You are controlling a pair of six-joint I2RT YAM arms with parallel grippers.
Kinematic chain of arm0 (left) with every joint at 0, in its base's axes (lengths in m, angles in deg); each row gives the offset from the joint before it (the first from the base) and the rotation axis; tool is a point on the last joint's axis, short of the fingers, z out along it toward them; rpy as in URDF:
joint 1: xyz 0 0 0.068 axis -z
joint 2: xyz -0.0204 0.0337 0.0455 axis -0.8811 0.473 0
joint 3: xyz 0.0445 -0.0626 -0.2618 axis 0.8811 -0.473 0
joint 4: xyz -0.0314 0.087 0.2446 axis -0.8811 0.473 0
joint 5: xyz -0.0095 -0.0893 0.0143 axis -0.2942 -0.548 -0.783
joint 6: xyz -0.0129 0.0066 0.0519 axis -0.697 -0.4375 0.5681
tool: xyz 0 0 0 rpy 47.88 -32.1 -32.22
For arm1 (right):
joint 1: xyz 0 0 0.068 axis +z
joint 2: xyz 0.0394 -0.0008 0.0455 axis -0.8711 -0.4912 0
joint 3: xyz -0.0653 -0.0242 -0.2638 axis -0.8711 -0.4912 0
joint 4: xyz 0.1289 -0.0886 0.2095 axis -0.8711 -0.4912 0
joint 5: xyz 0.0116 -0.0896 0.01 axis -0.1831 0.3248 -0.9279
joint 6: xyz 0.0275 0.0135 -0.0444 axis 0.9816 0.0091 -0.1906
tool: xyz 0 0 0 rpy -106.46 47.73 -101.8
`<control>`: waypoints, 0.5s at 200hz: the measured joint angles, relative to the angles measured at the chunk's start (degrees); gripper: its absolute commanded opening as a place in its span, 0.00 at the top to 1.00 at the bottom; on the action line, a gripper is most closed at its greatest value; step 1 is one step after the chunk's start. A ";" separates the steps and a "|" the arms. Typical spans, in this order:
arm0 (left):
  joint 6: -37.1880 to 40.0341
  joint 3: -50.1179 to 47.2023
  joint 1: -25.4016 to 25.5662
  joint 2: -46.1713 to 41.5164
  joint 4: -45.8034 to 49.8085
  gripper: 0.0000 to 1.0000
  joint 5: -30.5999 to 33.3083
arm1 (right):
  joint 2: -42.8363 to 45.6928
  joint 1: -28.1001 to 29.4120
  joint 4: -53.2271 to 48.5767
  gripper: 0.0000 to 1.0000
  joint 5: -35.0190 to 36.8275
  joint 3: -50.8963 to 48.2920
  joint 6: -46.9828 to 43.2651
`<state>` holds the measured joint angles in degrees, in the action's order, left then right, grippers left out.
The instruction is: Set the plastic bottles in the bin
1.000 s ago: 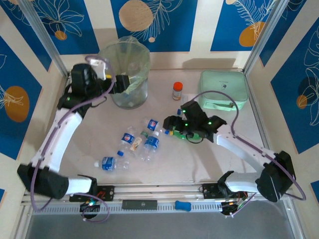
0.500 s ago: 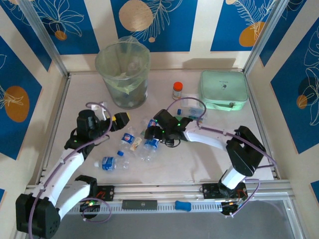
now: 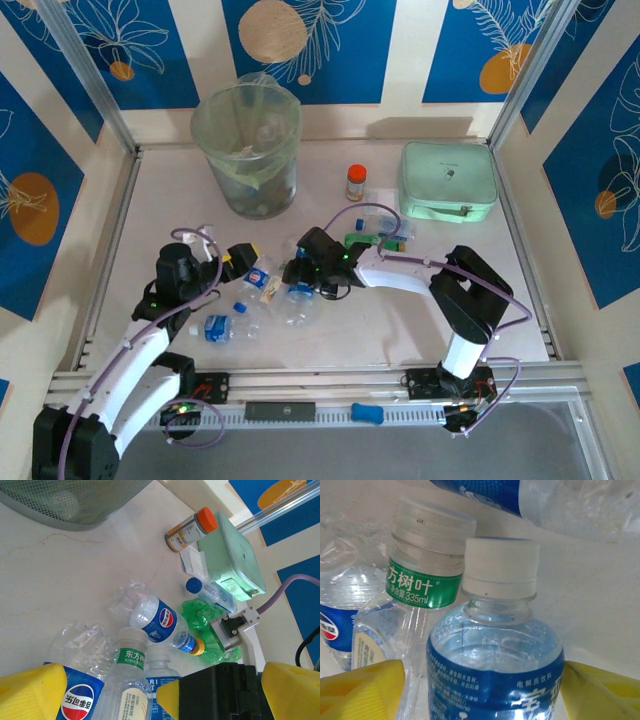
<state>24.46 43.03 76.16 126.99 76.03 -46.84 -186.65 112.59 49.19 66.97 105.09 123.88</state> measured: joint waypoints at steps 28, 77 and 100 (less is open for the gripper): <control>-0.22 -0.11 0.35 1.75 -1.60 0.00 0.61 | -0.92 0.00 1.36 0.25 -0.39 -0.04 0.20; -0.59 -0.11 1.77 7.43 -5.35 0.00 1.60 | -2.08 -0.90 2.47 0.28 -0.85 -1.62 0.37; -0.92 -0.09 3.23 8.96 -7.23 0.01 2.54 | -2.69 -1.38 2.54 0.29 -1.70 -2.12 0.31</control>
<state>23.54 42.94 79.40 135.95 68.80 -44.30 -189.34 111.22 51.72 65.26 102.97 124.19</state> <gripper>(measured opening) 0.995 0.717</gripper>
